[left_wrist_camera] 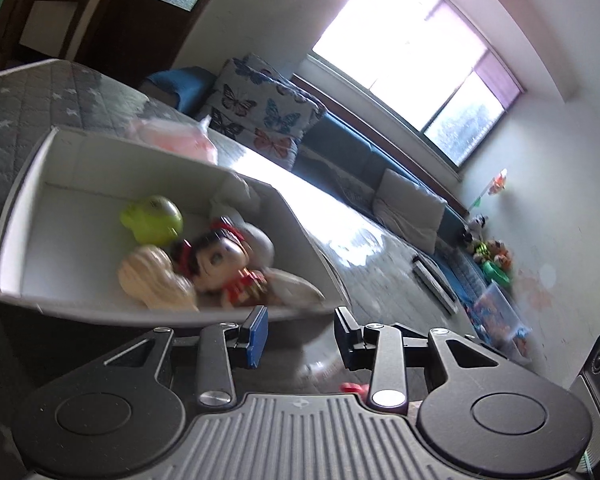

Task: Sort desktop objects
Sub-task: 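Move both tools back to the red round toy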

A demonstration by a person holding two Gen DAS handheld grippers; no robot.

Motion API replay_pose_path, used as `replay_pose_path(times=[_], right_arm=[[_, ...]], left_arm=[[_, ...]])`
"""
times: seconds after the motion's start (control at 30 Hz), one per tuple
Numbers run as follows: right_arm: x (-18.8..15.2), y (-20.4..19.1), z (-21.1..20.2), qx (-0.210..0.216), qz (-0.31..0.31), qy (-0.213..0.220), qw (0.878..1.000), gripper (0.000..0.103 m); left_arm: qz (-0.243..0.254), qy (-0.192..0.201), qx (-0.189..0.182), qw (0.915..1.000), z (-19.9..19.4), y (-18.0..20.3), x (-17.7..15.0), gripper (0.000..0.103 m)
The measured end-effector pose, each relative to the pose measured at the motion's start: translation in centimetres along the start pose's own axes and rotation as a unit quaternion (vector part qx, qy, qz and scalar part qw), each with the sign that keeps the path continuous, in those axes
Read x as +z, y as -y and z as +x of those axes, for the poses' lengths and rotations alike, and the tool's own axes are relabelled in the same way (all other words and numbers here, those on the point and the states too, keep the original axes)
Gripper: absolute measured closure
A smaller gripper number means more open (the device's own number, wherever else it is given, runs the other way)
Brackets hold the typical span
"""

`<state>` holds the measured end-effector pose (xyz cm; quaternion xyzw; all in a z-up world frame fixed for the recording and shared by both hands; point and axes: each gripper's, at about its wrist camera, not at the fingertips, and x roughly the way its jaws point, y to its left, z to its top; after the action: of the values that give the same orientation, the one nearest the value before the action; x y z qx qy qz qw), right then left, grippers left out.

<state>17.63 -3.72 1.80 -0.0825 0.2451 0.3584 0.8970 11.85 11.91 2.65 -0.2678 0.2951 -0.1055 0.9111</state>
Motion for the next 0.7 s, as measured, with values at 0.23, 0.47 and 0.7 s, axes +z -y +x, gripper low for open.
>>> replay_pose_path(times=[0.23,0.47,0.7], right_arm=[[-3.7,1.0,-2.7,-0.045,0.013,-0.011,0.999,0.002],[-6.3,3.0,-3.4,-0.074,0.042,-0.029,0.996,0.001],[-7.6,4.5,-2.4,-0.078,0.075,-0.036,0.993,0.002]], left_arm=[[0.007,-0.033,-0.014,0.9993,1.3,1.3,-2.9,0.064],[0.011,-0.066,-0.028,0.9974,2.8,2.4,-5.1,0.064],[0.015,-0.086,-0.045,0.9952,4.1,3.4,-5.8,0.064]])
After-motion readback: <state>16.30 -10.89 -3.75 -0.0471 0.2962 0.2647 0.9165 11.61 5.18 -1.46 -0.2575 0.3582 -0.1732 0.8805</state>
